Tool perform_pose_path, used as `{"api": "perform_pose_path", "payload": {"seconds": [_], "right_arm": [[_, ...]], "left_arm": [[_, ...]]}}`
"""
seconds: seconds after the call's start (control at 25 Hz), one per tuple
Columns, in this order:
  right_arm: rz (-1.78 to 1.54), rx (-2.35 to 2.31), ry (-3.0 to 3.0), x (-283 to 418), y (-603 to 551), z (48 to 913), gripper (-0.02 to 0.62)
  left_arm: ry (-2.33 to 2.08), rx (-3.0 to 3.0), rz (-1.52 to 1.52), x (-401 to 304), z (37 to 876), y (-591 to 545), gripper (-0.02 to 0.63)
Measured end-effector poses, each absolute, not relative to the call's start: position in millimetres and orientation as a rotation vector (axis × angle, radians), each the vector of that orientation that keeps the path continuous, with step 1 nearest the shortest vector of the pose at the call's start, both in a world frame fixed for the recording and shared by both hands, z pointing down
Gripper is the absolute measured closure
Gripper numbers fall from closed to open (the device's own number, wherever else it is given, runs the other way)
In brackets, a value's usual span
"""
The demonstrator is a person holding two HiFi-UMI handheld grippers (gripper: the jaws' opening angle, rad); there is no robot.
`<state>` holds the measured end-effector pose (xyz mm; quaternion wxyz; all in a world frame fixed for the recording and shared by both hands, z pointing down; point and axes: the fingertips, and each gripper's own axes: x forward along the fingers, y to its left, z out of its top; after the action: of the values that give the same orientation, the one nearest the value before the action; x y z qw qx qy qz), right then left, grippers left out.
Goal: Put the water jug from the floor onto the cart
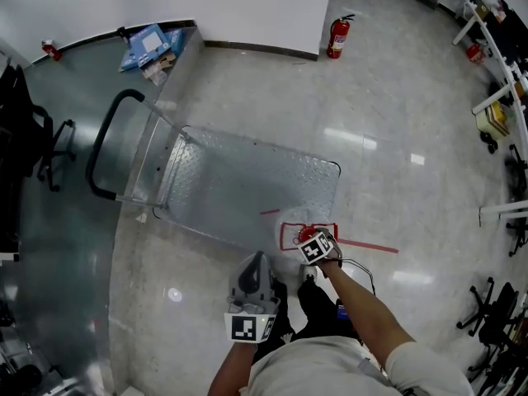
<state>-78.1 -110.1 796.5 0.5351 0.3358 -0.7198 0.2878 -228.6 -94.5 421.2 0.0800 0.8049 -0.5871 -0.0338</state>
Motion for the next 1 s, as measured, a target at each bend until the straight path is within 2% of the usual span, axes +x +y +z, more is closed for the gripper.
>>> {"api": "perform_pose_path", "payload": {"seconds": [0.32, 0.48, 0.52, 0.6, 0.68, 0.88, 1.0], "right_arm": [[0.664, 0.81, -1.716, -79.5, -109.2, 777.2, 0.292], [0.594, 0.846, -1.76, -80.1, -110.8, 739.6, 0.3], [0.562, 0.878, -1.78, -79.2, -113.9, 723.9, 0.347], [0.491, 0.953, -1.831, -77.1, -120.5, 688.2, 0.561], [0.466, 1.002, -1.895, -76.3, -122.3, 654.3, 0.582], [0.501, 1.167, -2.101, -73.7, -117.5, 563.2, 0.583], [0.374, 1.323, -2.245, -65.8, -104.8, 491.7, 0.583]], "left_arm": [[-1.733, 2.425, -0.14, -230.3, 415.7, -96.7, 0.603], [-1.712, 2.446, -0.166, -227.0, 408.6, -92.0, 0.603], [-1.707, 2.45, -0.172, -226.7, 406.4, -91.3, 0.603], [-1.699, 2.46, -0.183, -226.0, 400.7, -90.3, 0.603], [-1.691, 2.463, -0.185, -225.1, 394.9, -88.3, 0.603], [-1.681, 2.485, -0.193, -221.8, 373.1, -81.9, 0.603], [-1.669, 2.507, -0.21, -214.5, 357.1, -79.7, 0.603]]}}
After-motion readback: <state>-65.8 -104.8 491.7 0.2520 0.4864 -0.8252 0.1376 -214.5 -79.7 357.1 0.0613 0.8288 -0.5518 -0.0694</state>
